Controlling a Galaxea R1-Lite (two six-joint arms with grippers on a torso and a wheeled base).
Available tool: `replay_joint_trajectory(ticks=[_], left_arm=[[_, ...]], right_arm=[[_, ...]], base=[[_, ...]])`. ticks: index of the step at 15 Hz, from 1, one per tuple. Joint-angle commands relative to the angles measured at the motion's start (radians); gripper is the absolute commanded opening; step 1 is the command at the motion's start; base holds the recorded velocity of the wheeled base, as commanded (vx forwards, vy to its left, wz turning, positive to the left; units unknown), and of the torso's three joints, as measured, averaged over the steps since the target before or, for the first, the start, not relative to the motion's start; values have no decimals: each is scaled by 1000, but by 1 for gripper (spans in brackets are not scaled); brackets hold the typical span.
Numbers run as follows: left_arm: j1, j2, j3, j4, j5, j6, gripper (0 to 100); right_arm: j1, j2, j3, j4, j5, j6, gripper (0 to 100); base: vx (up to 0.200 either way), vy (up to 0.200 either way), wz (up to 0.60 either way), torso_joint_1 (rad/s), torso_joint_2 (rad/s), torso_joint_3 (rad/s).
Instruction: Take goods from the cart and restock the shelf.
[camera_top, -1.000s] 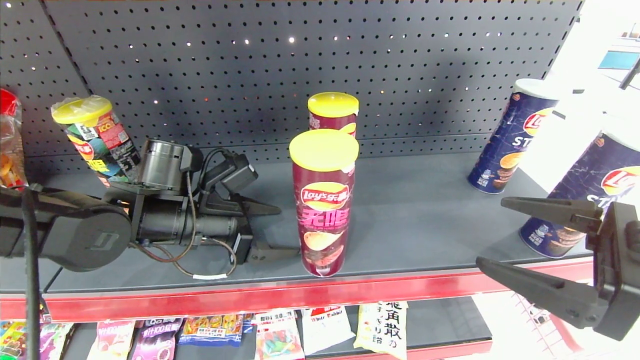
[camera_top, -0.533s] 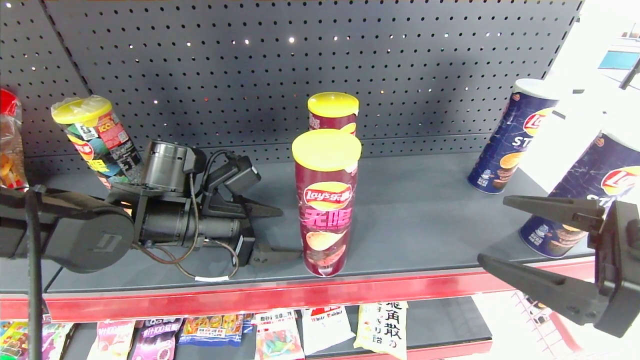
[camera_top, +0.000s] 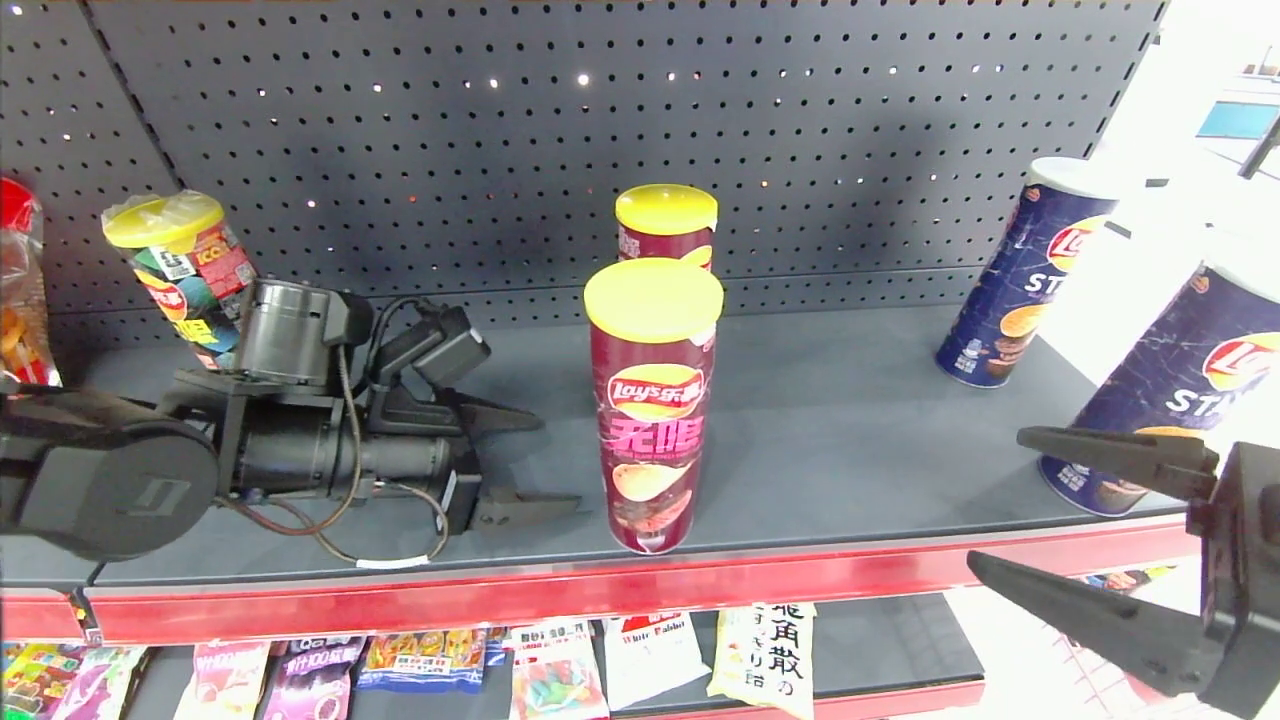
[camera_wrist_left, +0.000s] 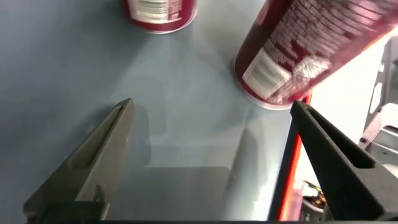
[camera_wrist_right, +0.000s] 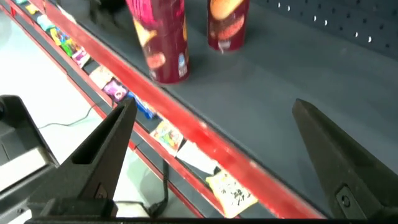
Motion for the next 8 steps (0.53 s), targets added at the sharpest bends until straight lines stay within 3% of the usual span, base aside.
replay_joint_trajectory(ticks=[1, 3, 4, 5, 6, 8], left_arm=[[58, -226, 117, 4, 52, -9, 100], [84, -350, 172, 16, 161, -12, 100], [93, -505, 220, 69, 385, -12, 100], [87, -592, 208, 190, 634, -5, 100], [80, -626, 201, 262, 770, -24, 100], [60, -720, 249, 253, 770, -176, 100]], right_arm=[[0, -97, 84, -1, -65, -1, 100], [-2, -162, 127, 1, -152, -1, 100], [1, -260, 206, 4, -297, -8, 100], [1, -311, 241, 19, -304, -14, 100], [-11, -360, 248, 52, -309, -5, 100], [-74, -430, 242, 96, -310, 54, 100]], base=[[0, 0, 0, 0, 0, 0], [0, 0, 0, 0, 0, 0], [0, 0, 0, 0, 0, 0], [0, 0, 0, 0, 0, 0], [0, 0, 0, 0, 0, 0], [0, 0, 0, 0, 0, 0]])
